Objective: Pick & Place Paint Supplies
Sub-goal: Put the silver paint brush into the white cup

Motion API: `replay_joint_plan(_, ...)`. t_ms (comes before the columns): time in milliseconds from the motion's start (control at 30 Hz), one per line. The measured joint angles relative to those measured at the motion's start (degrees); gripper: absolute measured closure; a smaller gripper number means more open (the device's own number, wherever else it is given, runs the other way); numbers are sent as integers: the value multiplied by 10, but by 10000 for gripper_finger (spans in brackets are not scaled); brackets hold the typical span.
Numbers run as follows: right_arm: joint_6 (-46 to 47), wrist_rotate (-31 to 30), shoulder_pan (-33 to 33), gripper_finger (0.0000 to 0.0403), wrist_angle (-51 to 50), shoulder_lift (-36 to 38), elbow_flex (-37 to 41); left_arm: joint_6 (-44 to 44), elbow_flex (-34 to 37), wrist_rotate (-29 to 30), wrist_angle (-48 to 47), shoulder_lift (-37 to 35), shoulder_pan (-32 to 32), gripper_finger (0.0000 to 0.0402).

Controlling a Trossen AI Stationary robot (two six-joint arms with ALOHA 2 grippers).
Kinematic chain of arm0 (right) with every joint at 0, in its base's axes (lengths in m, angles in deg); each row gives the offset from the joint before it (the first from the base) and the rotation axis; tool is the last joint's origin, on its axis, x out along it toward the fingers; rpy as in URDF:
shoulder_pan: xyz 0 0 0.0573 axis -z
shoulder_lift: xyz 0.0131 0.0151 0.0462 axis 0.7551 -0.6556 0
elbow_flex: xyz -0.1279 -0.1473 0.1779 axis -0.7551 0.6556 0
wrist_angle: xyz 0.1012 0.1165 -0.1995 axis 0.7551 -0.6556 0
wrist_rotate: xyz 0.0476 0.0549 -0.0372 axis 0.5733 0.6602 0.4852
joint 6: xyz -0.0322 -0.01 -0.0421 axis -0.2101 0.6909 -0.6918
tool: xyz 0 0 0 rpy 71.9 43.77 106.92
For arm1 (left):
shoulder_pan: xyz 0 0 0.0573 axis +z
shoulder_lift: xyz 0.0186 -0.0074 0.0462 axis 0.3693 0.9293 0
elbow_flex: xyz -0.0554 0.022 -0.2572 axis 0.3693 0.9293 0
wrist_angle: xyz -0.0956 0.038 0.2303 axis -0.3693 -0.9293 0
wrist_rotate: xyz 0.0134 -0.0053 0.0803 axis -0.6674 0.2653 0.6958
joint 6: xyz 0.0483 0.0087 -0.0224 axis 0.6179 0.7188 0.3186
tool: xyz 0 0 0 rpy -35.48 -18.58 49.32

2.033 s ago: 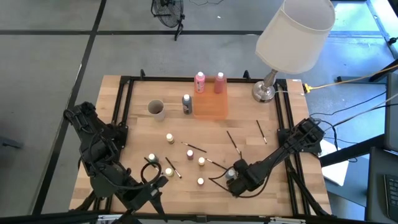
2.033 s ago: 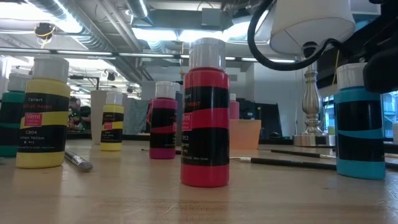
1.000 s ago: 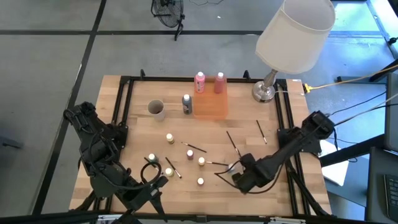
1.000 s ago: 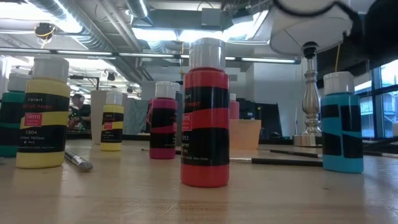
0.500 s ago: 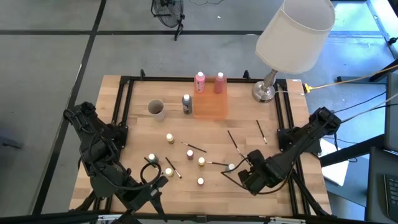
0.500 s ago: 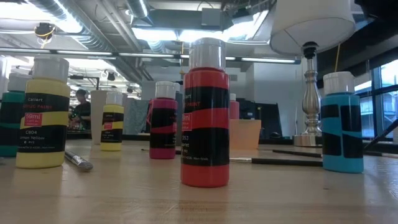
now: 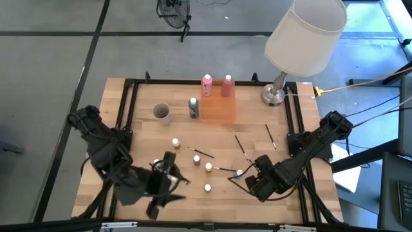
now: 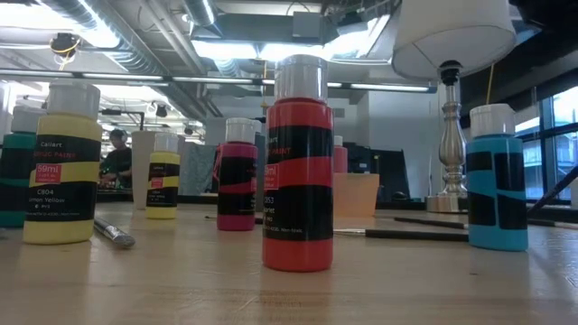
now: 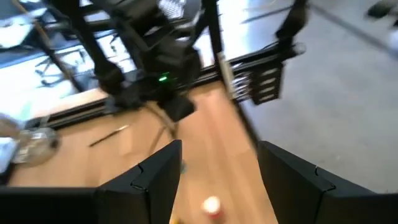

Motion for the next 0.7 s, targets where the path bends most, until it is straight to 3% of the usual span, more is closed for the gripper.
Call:
replay_joint_plan(233,-1,-4,0,403,3,0,-3,-3,0,-53,-67,0,54,194)
replay_joint_plan(400,-2,-18,0,403,-4,0,-20,34,48,-108,-69,0,106,194)
replay_joint_plan(533,-9,-30,1,403,-14,0,-33,57,118,-196,-26,0,152,194)
replay_joint_plan(700,-13,-30,4,403,-16,0,-35,92,191,-235,70,1,194,194)
